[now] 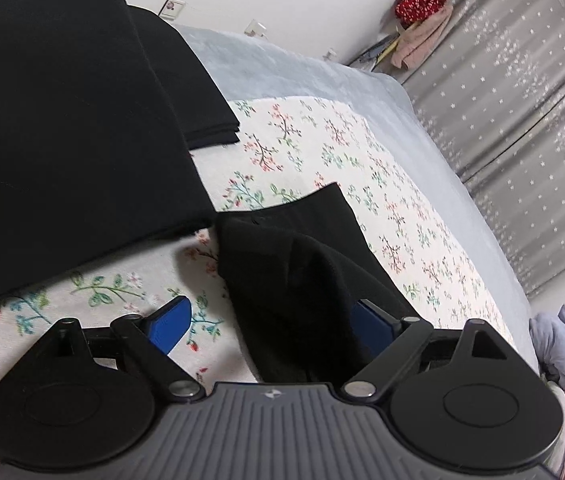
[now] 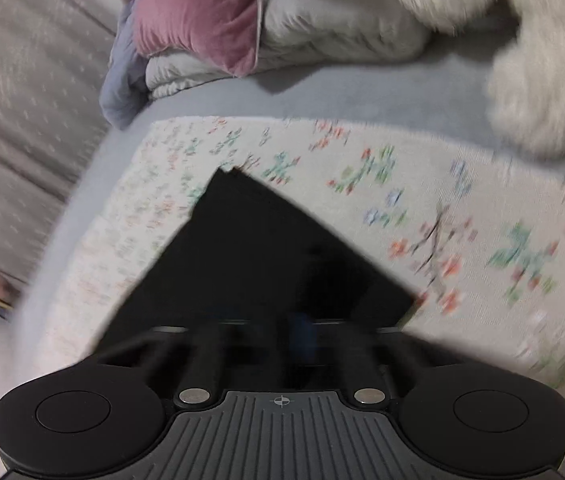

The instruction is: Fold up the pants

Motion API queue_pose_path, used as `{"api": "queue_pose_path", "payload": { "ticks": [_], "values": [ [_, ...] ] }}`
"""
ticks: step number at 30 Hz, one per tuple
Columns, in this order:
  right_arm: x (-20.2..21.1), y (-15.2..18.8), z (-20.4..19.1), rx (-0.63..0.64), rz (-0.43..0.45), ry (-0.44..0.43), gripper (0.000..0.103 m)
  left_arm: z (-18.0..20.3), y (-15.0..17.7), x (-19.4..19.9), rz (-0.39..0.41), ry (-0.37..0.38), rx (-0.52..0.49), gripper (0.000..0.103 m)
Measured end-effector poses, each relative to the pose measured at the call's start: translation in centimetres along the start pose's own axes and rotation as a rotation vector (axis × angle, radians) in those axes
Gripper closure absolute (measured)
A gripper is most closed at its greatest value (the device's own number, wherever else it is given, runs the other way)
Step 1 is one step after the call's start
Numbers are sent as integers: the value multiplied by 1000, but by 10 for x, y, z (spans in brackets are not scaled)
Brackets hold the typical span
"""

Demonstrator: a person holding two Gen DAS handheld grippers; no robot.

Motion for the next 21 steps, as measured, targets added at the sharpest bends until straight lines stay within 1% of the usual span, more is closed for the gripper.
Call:
{"api": "queue_pose_path", "payload": {
  "ticks": [4, 6, 9, 12, 15, 16, 17, 18, 19, 21],
  "values": [
    [20, -2, -1, 46, 93, -5, 101, 1, 1, -1, 8, -10, -14, 10],
    [27, -3, -2, 70, 121, 5, 101, 0, 1, -3, 5, -11, -15, 10],
    [26, -3, 0, 82, 119, 28, 101, 0, 1, -3, 11, -24, -30, 11],
    [27, -3, -2, 106, 117, 24, 101, 1, 0, -2, 31, -35, -26, 19],
    [26, -6, 3, 67, 96, -1, 101, 2, -1, -5, 40, -25, -39, 45],
    [25, -8, 7, 44, 89, -25, 101, 5, -1, -8, 39, -34, -68, 62],
    [26, -11, 9, 18, 84, -64, 101, 8, -1, -11, 41, -49, -102, 76],
    [26, -12, 10, 11, 80, -84, 101, 10, -3, -14, 41, -53, -125, 79],
    [26, -14, 9, 11, 78, -92, 101, 10, -4, -17, 50, -50, -127, 83],
    [23, -14, 7, 21, 70, -81, 101, 10, -9, -18, 63, -42, -123, 87]
  ]
}}
Point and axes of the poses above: each gripper's, at about its wrist camera, not at the fingertips, and x roughly against the way its jaws point, z to its right, y to its underside, the point moved 1 cm from there along -x, roughly the way its jaws point, and after that the axes turned 8 degrees about y, right-handed, at the moved point
